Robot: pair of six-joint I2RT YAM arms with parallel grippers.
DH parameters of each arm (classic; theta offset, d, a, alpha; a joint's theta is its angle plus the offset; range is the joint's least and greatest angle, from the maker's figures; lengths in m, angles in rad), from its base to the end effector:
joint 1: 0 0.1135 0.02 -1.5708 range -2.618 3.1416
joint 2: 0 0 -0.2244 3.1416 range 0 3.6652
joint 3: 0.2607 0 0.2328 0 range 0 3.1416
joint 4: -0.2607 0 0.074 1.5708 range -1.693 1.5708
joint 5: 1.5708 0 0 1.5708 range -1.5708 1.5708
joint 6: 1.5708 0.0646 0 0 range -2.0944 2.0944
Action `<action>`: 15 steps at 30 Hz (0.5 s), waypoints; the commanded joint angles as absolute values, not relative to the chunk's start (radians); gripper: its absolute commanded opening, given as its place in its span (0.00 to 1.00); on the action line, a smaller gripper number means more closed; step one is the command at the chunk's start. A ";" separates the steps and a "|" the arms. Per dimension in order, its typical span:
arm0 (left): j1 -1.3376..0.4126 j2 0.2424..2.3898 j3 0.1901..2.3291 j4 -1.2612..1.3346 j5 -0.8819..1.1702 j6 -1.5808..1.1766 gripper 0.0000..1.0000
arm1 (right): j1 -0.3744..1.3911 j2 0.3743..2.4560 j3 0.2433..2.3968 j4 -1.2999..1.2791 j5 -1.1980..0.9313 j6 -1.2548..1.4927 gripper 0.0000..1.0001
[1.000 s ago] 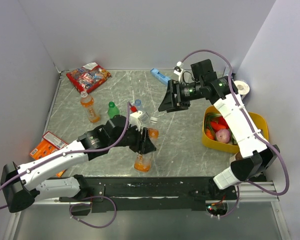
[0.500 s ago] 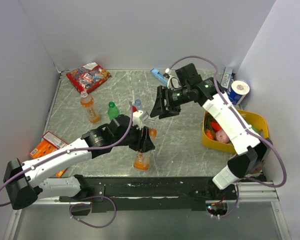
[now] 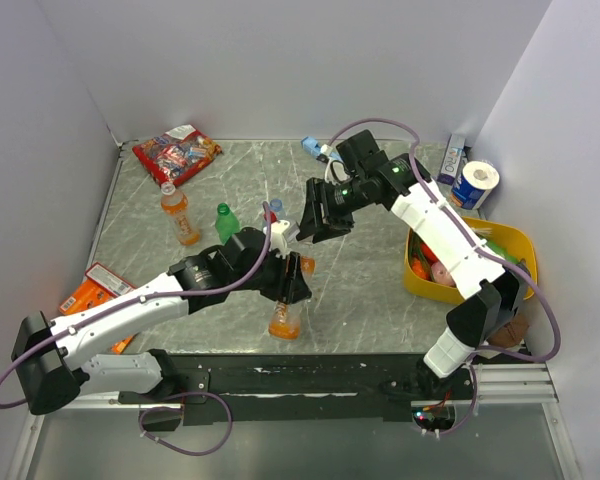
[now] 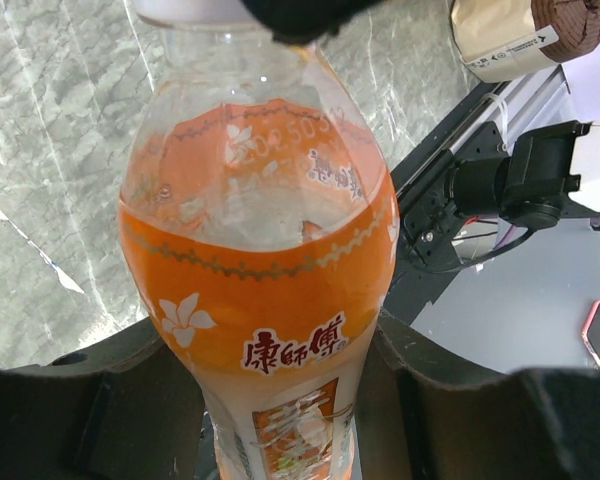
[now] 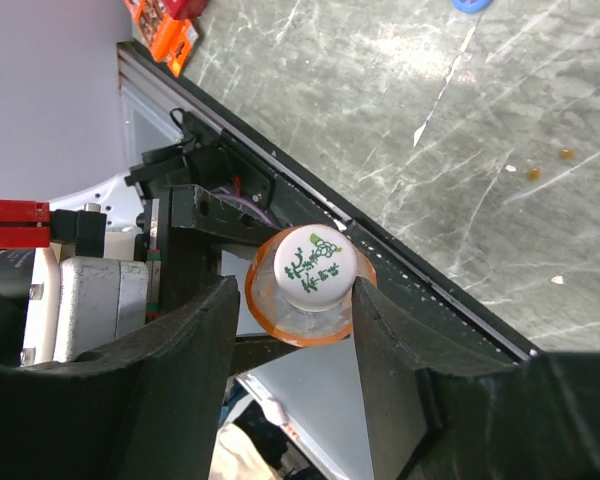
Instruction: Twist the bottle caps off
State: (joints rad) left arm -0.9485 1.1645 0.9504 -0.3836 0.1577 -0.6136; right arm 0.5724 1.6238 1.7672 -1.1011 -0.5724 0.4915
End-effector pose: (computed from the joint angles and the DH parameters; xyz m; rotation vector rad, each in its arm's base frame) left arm 0.1537 -0.2316 0.2529 0.4907 2.3109 -1.0115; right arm 0.2498 0.2026 0.3242 -0.3582 2.6711 1.1113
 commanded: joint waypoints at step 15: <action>-0.973 1.195 1.012 -0.362 0.163 -0.580 0.51 | 0.604 1.652 1.789 -1.034 -0.591 0.494 0.47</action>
State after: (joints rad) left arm -0.9600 1.1816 0.9676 -0.3870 0.1516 -0.6022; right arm 0.5804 1.6432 1.7668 -1.0889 -0.5407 0.4835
